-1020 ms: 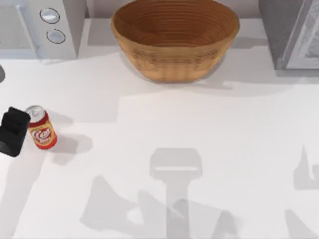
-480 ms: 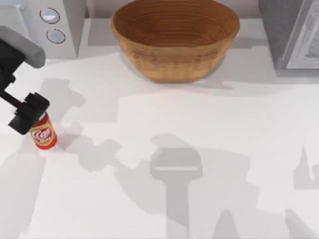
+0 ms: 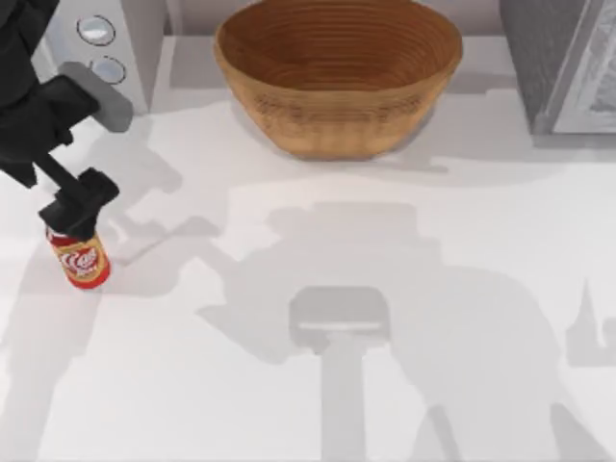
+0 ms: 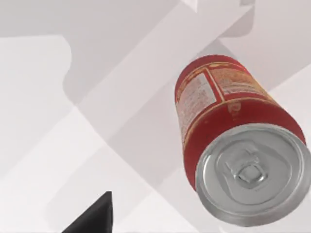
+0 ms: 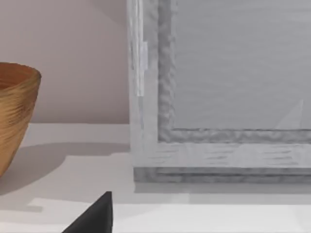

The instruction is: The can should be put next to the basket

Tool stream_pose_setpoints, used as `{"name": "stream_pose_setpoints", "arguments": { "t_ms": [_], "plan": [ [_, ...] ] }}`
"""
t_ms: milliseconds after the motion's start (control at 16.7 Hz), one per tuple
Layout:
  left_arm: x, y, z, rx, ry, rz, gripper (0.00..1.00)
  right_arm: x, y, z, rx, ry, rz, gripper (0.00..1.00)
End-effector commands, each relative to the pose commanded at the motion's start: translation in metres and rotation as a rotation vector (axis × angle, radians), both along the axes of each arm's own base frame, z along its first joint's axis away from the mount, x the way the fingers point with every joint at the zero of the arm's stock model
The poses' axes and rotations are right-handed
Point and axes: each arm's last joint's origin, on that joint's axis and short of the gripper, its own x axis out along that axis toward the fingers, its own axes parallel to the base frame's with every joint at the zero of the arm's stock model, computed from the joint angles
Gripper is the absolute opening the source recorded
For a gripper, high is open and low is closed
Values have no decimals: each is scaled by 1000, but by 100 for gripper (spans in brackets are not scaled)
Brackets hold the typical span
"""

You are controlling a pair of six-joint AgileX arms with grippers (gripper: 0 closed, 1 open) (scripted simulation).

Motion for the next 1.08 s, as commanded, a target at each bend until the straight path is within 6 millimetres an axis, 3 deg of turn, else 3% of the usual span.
{"name": "stream_pose_setpoints", "arguments": {
  "t_ms": [420,840,1080],
  "plan": [
    [2,1,-2,5,5,-2,100,0,0,0,0,0,0,100],
    [2,0,-56,5,0,-6,100,0,0,0,0,0,0,100],
    [2,0,-61,6,6,-7,100,0,0,0,0,0,0,100]
  ]
}}
